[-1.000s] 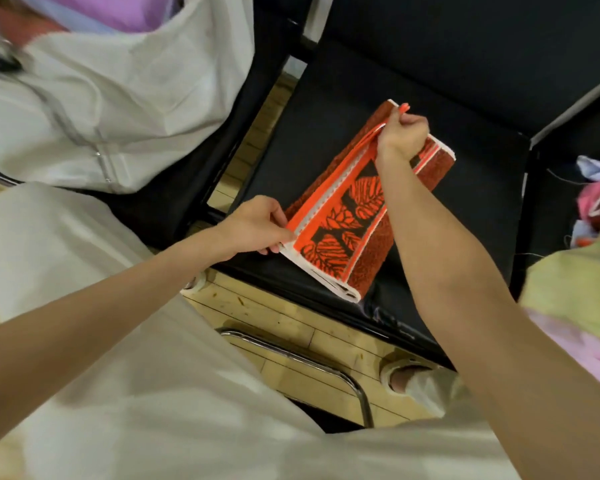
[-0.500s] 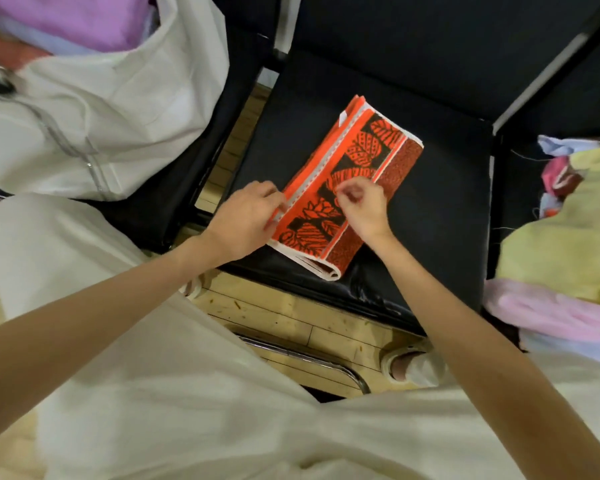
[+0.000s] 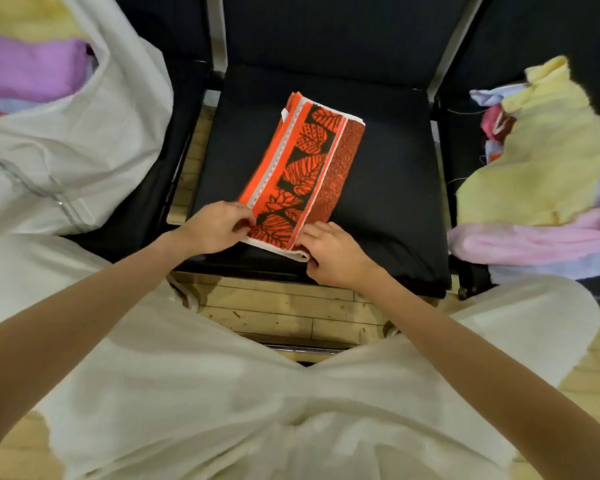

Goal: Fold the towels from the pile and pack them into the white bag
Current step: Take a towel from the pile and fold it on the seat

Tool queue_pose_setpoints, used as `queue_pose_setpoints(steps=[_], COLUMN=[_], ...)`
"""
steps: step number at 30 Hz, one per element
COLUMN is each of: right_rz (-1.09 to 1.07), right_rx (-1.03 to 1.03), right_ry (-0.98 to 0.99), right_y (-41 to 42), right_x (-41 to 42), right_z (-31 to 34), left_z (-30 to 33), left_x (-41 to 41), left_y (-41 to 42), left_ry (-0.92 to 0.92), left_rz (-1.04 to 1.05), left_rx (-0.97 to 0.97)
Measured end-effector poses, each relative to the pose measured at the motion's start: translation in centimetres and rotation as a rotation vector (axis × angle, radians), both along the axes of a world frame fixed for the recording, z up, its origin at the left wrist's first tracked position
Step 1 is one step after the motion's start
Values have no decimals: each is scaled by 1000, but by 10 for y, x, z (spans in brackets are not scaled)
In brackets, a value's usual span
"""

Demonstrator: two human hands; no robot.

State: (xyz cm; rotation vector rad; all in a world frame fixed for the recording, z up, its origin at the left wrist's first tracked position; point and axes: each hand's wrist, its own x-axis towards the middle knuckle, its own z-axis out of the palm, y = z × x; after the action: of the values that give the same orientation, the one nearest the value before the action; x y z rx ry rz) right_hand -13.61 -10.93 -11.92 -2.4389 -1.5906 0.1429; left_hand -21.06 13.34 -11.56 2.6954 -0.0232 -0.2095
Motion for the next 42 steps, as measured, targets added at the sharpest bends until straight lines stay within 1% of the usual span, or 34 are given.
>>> queue_pose_setpoints(steps=[4,6,9,11,13,16,19,23,25,26,27,29,32,35,37,39,42], right_rz=[-33,-118,-309,-404,-446,-477,-485,-529,-610,-659,-707,-804,-919,-984,-1007,-1043,-1098], right_rx=[-7,24,94,147,239,411,552,649,650,649,652,656,562,324,180,92,14], right_ry=[-31,62,277,374,408,477,609,601,612,620,619,579,456,299,227,198,178], right_y=[8,10,5,-2,-11,-26,-41,-45,-40,-36,-31,-22,-8,2,7,11,17], right_x=[-3,-3,0,2,2,1,-2,-4,-1,2,5,11,18,21,21,21,20], right_z=[-6,-1,6,10,14,15,17,21,19,16,14,9,0,-7,-13,-17,-19], left_z=[8,9,7,8,14,29,46,56,51,47,43,33,12,-7,-19,-27,-34], left_x=[-3,-4,-8,-11,-13,-17,-19,-12,-1,6,13,25,36,40,41,40,41], left_y=[-7,-12,-19,-23,-27,-34,-41,-47,-54,-58,-63,-71,-77,-81,-83,-84,-84], left_ry=[49,26,-55,-113,-133,-93,-57,-76,-130,-165,-200,-282,-361,-332,-307,-287,-258], left_rz=[12,-19,-112,-175,-209,-177,-62,228,441,548,634,726,754,733,701,691,697], left_rx=[-14,28,140,139,104,-39,-307,-715,-804,-813,-802,-720,-512,-245,-109,-48,22])
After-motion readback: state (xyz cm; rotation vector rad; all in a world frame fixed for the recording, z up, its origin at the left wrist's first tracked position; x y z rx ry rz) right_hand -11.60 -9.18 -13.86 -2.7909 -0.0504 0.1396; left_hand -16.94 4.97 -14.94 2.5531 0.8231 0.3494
